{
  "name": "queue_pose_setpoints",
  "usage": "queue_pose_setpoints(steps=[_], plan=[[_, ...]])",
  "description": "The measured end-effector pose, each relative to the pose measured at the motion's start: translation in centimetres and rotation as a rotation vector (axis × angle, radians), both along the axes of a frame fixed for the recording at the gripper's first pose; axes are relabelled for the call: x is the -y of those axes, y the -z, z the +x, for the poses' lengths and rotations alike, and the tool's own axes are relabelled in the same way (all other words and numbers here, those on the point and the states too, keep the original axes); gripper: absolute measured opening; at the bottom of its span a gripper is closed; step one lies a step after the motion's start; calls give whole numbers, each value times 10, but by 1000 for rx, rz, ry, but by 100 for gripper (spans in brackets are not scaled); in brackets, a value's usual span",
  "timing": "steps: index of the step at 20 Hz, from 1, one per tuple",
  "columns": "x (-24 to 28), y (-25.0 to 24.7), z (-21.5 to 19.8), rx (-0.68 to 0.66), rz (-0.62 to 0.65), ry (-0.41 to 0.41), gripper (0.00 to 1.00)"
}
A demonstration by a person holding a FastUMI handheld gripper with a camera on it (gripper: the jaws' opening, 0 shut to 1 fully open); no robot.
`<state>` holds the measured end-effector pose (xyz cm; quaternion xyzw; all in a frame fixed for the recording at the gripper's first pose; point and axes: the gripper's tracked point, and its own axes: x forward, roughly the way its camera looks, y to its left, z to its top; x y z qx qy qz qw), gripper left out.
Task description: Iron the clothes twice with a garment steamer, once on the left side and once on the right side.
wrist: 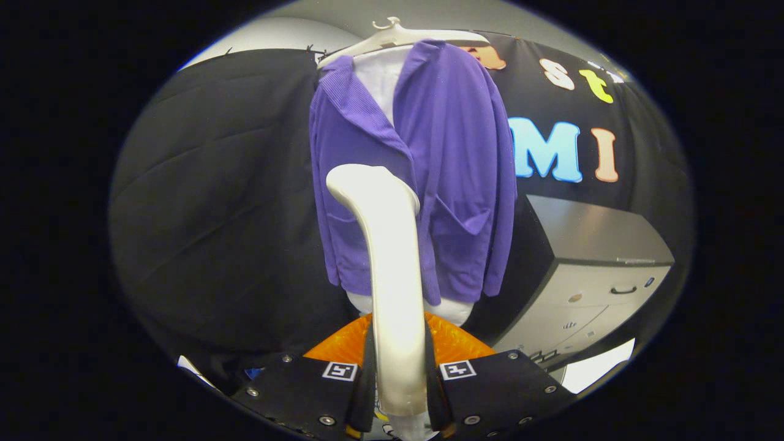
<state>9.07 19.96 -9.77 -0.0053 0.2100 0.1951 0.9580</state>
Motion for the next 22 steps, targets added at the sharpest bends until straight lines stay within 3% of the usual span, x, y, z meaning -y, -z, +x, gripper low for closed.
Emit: queue_pose_setpoints(steps=[9,13,18,22], plan=[[-75,-117,23,271,54,-55,34],[-100,-142,28,370,47,-71,34],[-112,-174,56,540,12,11,34],[-118,-174,77,594,-16,114,34]])
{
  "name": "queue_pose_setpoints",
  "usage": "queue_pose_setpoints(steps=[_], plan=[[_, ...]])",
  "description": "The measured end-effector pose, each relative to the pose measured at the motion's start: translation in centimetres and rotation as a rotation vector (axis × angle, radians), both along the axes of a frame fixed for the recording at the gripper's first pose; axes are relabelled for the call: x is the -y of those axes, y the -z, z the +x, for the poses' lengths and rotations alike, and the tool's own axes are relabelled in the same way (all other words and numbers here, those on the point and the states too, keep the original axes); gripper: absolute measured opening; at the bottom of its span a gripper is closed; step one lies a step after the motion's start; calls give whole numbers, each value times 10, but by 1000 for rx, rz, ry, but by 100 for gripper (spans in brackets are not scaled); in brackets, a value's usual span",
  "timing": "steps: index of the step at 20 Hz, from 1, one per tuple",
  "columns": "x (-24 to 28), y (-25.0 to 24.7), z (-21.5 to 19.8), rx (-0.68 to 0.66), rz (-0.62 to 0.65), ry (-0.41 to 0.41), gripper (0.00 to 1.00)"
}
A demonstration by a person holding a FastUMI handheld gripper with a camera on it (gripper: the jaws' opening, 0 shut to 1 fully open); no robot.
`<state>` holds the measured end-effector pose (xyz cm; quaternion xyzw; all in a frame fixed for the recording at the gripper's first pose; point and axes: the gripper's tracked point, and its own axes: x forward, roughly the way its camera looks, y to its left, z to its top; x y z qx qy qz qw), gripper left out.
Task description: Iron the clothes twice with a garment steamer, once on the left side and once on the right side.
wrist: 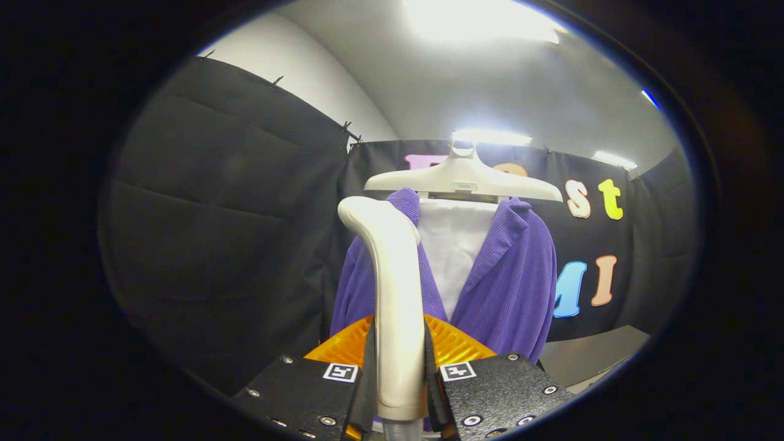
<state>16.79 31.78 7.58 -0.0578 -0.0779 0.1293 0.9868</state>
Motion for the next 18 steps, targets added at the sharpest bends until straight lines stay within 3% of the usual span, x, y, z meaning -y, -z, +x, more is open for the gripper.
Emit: queue_pose_setpoints(steps=[5,18], plan=[[-7,20,18,14,-14,104,34],[-5,86,17,-58,-26,123,35]])
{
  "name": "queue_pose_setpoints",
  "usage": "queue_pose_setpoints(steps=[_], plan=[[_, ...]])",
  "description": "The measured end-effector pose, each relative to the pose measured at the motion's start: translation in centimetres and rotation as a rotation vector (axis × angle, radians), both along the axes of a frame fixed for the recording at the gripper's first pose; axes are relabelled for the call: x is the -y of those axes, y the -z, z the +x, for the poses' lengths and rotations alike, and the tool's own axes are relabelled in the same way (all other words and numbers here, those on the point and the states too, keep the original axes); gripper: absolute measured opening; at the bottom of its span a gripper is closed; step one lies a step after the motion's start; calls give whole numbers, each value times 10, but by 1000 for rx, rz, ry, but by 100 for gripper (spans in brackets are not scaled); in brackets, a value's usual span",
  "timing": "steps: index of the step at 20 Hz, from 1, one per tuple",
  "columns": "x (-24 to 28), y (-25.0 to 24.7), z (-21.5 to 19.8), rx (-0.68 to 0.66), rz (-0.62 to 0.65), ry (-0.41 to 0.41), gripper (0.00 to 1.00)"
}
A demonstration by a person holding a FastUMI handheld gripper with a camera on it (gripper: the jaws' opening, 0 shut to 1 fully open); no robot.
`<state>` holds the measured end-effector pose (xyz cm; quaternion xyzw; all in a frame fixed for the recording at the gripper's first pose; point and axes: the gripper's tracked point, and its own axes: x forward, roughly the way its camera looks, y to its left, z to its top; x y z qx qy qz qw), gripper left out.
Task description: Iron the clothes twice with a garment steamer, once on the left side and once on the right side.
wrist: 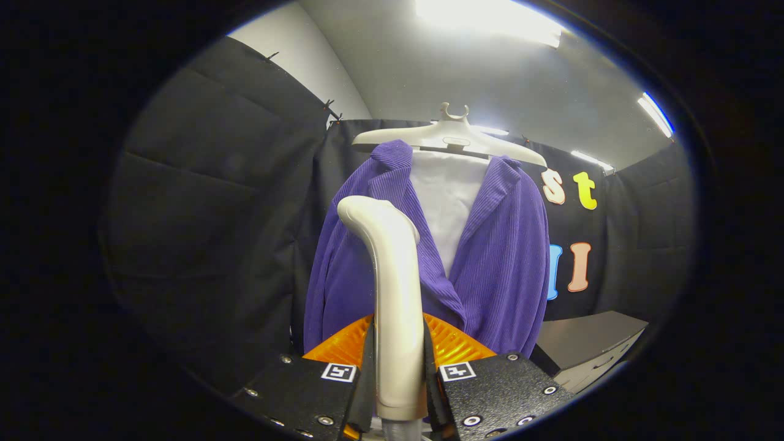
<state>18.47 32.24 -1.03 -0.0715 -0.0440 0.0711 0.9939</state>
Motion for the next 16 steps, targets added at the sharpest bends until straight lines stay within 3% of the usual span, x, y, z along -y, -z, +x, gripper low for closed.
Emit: queue_pose_setpoints(steps=[16], plan=[[14,74,-14,-72,-46,10,35]])
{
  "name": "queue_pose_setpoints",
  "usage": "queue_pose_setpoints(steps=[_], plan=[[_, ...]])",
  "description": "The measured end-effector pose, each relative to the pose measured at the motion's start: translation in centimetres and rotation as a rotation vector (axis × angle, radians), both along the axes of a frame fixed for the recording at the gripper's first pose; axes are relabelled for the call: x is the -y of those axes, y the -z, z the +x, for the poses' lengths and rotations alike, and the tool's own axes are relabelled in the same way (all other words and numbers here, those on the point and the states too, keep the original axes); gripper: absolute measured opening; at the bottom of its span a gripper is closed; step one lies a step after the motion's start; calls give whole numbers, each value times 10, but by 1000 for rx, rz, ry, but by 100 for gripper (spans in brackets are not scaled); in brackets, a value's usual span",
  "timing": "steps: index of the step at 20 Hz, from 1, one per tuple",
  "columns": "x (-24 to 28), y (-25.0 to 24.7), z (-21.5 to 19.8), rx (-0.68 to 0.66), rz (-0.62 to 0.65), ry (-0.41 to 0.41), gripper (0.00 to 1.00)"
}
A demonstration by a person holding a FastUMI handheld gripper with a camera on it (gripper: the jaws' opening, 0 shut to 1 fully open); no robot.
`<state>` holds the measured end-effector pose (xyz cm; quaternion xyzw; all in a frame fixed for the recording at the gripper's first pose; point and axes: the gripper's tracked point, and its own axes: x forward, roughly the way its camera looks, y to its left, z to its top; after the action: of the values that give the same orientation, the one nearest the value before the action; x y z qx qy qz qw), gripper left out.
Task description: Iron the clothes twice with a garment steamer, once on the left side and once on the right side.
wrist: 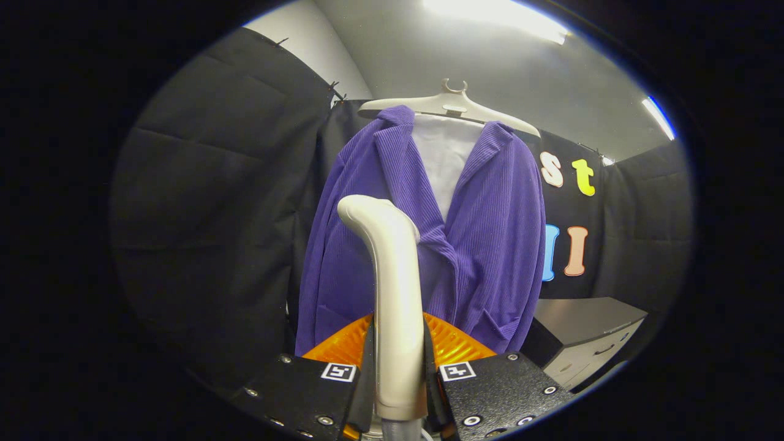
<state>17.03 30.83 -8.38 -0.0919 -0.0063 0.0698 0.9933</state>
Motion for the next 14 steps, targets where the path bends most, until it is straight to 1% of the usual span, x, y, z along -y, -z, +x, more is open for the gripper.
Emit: queue_pose_setpoints(steps=[2,4,6,8,14], plan=[[0,19,2,-57,-6,-4,35],[4,22,1,-55,-7,2,35],[3,37,-1,-89,-22,-2,35],[4,45,-5,-93,-38,-10,35],[4,102,-22,-213,-73,-19,35]])
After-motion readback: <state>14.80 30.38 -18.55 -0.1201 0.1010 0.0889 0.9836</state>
